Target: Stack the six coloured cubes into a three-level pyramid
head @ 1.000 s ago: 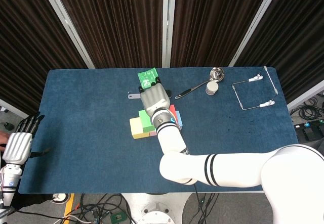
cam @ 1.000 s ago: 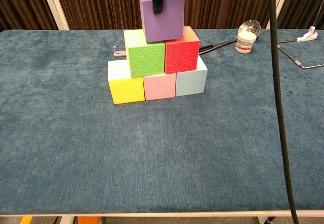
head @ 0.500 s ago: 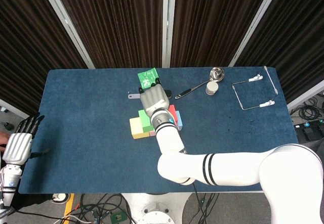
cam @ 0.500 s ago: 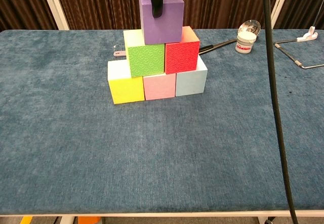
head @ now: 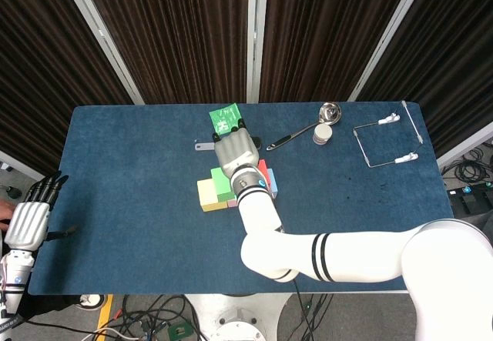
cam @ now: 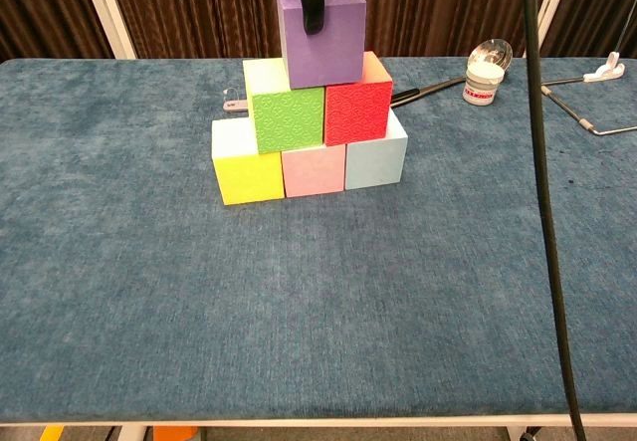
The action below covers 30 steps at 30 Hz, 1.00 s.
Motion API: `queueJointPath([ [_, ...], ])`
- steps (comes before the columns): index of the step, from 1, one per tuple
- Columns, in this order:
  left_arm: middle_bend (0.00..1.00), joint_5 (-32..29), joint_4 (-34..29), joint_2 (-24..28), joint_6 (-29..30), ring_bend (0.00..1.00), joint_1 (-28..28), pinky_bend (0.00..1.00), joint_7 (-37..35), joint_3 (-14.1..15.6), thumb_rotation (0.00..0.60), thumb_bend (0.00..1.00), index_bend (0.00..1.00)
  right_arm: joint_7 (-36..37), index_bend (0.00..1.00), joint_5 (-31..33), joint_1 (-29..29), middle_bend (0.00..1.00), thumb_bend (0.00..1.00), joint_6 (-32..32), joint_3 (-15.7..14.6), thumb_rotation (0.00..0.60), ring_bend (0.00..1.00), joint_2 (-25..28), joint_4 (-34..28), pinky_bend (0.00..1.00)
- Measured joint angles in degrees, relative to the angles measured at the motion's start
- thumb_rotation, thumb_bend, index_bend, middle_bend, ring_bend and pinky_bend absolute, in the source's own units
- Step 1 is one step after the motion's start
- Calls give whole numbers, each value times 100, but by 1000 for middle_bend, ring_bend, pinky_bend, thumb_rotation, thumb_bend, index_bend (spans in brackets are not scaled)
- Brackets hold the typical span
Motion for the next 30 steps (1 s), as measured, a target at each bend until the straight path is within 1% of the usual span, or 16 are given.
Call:
queueJointPath([
  [4, 8, -1, 1, 0, -1, 0, 0, 100, 7, 1, 600, 34, 61, -41, 0, -9, -19, 462, 35, 30, 51, 600, 112, -38, 17, 0],
  [9, 8, -5, 1, 4, 5, 0, 12, 100, -3, 4, 600, 34, 61, -89, 0, -23, -52, 334, 35, 80, 105, 600, 81, -83, 30, 0],
  [13, 8, -4, 6, 2, 3, 0, 16, 100, -4, 8, 600, 34, 61, -112, 0, -59, -90, 271, 35, 100, 146, 600, 70, -99, 33, 0],
  [17, 8, -1, 8, 3, -6, 0, 7, 100, -3, 6, 600, 34, 61, -132, 0, -76, -128, 235, 34, 115, 192, 600, 63, -102, 24, 0],
  [26, 8, 1, -16, 9, -10, 0, -1, 100, 14, 2, 600, 34, 61, -148, 0, -114, -210, 214, 31, 127, 291, 600, 42, -58, -31, 0],
  [30, 8, 5, -31, 20, -21, 0, -14, 100, 18, -1, 600, 35, 61, -89, 0, -127, -261, 182, 26, 130, 378, 600, 31, 47, -147, 0],
])
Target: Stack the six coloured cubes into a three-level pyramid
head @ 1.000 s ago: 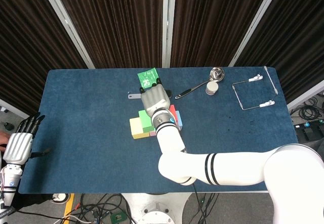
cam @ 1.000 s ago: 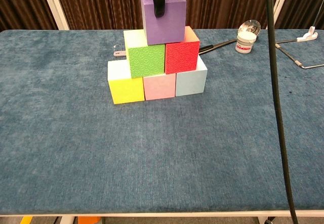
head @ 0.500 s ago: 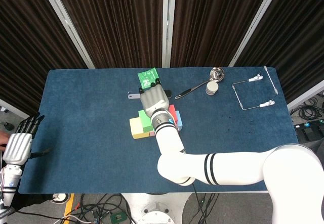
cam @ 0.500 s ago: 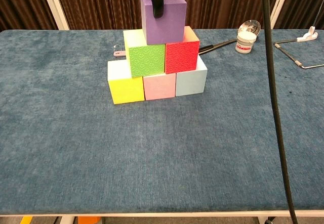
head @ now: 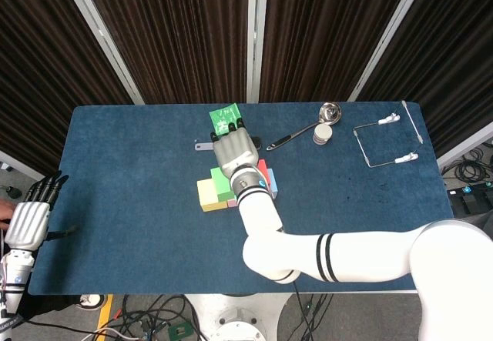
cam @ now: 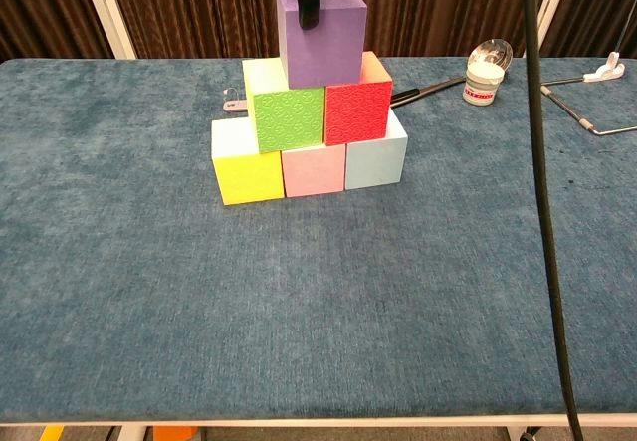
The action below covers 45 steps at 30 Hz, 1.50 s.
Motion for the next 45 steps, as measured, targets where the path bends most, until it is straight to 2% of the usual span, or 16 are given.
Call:
queueJointPath([
  [7, 8, 6, -139, 82, 11, 0, -32, 100, 22, -36, 600, 34, 61, 207, 0, -100, -214, 124, 18, 24, 180, 600, 2, 548, -587, 0],
  [10, 8, 7, -269, 163, 34, 0, -42, 100, 33, -60, 600, 32, 62, 379, 0, -288, -431, 83, 16, 90, 217, 600, 0, 962, -1093, 0],
  [13, 8, -5, -422, 254, 80, 0, -36, 100, 51, -91, 600, 35, 61, 620, 0, -745, -803, 39, 12, 265, 160, 600, 0, 1474, -1813, 0],
  [16, 8, -38, -584, 366, 147, 0, -13, 100, 85, -134, 600, 37, 61, 1014, 0, -1568, -1401, 1, 7, 526, -15, 600, 0, 1952, -2503, 0],
  [19, 8, -67, -730, 459, 243, 0, 21, 100, 236, -178, 600, 37, 61, 1587, 0, -2750, -2188, 0, 4, 723, -299, 600, 0, 2281, -2866, 0],
  [24, 8, -58, -1115, 617, 471, 0, 128, 100, 724, -194, 600, 36, 61, 2738, 0, -5490, -3821, 0, 3, 1192, -1047, 600, 0, 2551, -3079, 0],
  [29, 8, -17, -1599, 775, 685, 0, 340, 100, 1378, -79, 600, 28, 61, 4107, 0, -8433, -5765, 0, 3, 1964, -1969, 600, 0, 2402, -2689, 0],
  [32, 8, 6, -1896, 864, 815, 0, 523, 100, 1600, 36, 600, 26, 61, 5066, 0, -9683, -6994, 0, 4, 2482, -2484, 600, 0, 2103, -2082, 0],
  [35, 8, 102, -2038, 906, 986, 0, 678, 100, 1790, 142, 600, 25, 62, 5919, 0, -10406, -7875, 0, 3, 2937, -2857, 600, 0, 1731, -1289, 0],
  [38, 8, 239, -2129, 905, 1149, 0, 769, 100, 1943, 210, 600, 26, 61, 6466, 0, -10847, -8395, 0, 3, 3352, -3058, 600, 0, 1369, -579, 0],
  [41, 8, 326, -2221, 916, 1171, 0, 808, 100, 1991, 268, 600, 26, 61, 6775, 0, -11203, -8799, 0, 3, 3686, -3139, 600, 0, 1067, -103, 0],
  [45, 8, 344, -2258, 930, 1088, 0, 804, 100, 2065, 290, 600, 25, 61, 6836, 0, -11411, -9021, 0, 5, 3765, -3126, 600, 0, 830, 171, 0],
])
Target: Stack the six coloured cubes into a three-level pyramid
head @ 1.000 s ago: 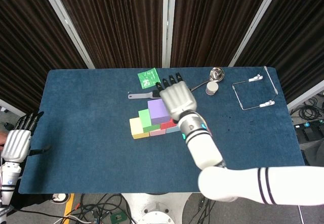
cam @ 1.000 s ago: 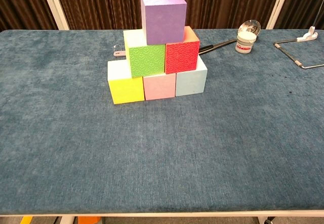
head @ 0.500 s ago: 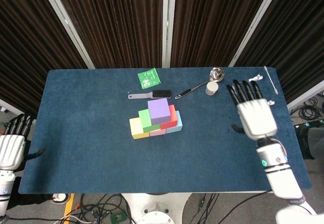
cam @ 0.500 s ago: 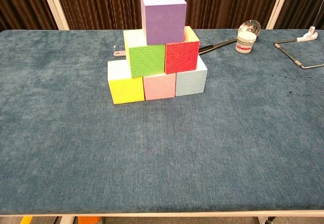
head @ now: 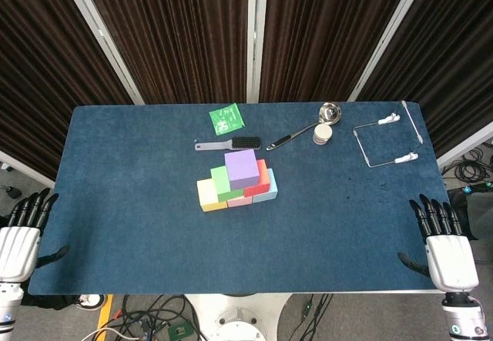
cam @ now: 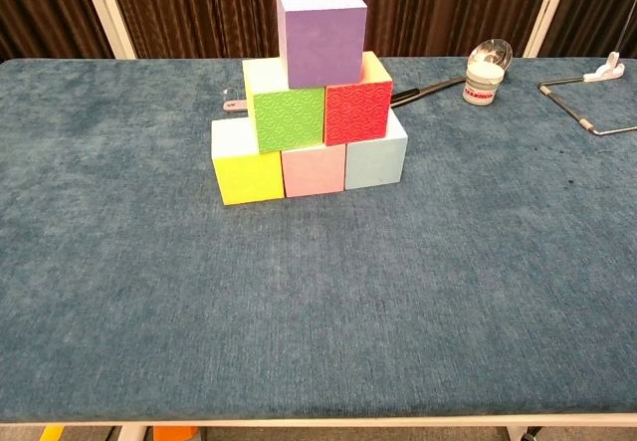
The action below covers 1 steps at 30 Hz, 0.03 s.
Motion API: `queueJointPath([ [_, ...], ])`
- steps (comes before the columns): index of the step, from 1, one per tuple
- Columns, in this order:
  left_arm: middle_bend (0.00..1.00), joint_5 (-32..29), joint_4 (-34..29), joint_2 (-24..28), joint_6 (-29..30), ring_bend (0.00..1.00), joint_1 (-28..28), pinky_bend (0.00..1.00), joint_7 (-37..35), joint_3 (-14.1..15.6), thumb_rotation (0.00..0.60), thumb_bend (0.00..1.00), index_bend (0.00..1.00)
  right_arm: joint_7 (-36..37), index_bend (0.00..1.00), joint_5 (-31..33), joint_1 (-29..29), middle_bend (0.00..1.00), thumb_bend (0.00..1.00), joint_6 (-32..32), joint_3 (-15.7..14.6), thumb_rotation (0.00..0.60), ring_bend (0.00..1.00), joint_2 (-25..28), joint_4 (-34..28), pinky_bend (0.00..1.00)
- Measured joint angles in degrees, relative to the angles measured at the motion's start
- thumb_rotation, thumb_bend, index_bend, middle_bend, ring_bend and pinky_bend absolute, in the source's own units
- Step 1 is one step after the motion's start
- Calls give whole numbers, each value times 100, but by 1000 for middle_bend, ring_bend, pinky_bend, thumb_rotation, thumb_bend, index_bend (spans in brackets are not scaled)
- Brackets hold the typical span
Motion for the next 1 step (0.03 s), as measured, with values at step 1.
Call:
queueJointPath([
  [1, 8, 7, -4, -3, -12, 0, -2, 100, 35, 1, 600, 26, 61, -7, 0, -27, -23, 0, 4, -9, 12, 600, 0, -44, 43, 0],
])
